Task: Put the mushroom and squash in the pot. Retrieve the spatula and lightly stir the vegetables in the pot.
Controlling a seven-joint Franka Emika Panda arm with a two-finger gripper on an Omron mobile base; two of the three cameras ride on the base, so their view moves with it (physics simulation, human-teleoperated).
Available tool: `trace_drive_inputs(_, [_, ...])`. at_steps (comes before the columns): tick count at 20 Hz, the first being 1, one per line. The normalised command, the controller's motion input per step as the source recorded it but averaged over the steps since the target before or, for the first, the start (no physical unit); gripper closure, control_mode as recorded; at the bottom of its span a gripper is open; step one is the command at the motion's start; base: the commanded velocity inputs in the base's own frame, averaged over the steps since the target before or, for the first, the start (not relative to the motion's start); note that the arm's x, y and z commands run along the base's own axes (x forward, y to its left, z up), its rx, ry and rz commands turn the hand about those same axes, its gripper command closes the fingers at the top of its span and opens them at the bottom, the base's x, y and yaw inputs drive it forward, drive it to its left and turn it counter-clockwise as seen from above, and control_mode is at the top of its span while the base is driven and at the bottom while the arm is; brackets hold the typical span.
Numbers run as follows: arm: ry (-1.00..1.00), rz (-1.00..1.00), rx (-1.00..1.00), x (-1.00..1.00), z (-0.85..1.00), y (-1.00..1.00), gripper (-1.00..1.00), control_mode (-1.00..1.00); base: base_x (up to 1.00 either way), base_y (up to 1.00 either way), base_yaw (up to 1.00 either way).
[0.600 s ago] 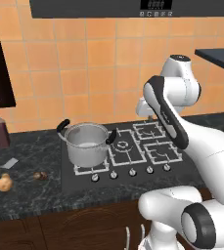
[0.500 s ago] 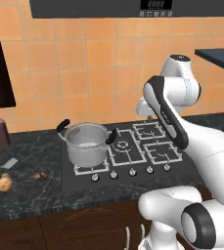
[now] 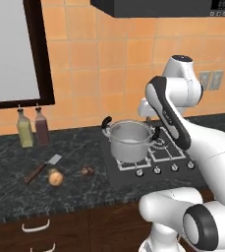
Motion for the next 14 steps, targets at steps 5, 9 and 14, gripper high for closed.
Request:
trace_drive_inputs(5, [0.00, 0.00, 0.00, 0.00, 0.00, 0.00, -1.00, 1.00, 0.00, 0.81, 0.00])
trace_drive_inputs(9, [0.00, 0.00, 0.00, 0.00, 0.00, 0.00, -1.00, 1.00, 0.02, 0.50, 0.00])
trace_drive_inputs(14, [0.00, 0.00, 0.00, 0.00, 0.00, 0.00, -1.00, 1.00, 0.34, 0.49, 0.00])
